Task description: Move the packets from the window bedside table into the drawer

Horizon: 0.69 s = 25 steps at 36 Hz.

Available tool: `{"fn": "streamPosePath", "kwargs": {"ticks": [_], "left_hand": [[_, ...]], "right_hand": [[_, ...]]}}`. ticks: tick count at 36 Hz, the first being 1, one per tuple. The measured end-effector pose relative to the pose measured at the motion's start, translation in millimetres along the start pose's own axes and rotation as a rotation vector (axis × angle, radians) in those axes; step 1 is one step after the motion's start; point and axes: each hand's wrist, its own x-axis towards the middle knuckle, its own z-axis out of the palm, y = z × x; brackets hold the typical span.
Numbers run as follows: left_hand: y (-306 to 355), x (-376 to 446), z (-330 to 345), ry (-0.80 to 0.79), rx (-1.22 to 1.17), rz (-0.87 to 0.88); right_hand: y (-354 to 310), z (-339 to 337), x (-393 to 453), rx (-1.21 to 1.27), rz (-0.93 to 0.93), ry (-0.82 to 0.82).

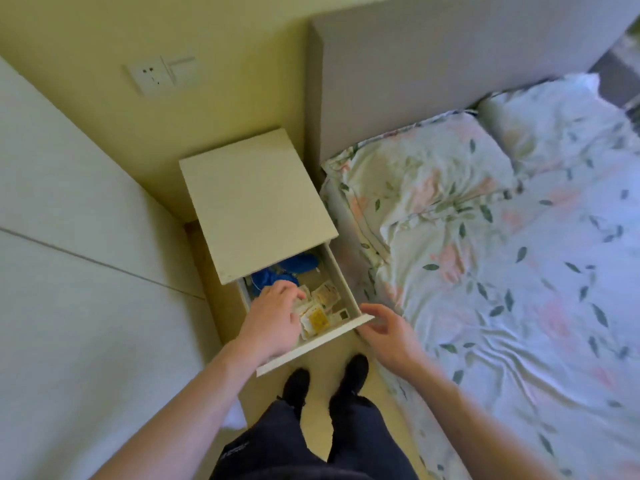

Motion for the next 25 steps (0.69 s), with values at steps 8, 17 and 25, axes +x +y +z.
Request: {"fn": "streamPosePath", "kwargs": {"ticks": [8,17,25], "left_hand": [[96,-44,-19,-0.126,0.139,0.266],[250,-129,45,-0.195,0.289,0.678],[378,-255,171,-0.319,0.295,0.956]], "right_hand": [[62,-31,-124,0.227,-0.017,0.289],[169,-83,-274,0.446,0.011,0.677],[321,-94,-459,0.548,0.087,0.888]]}}
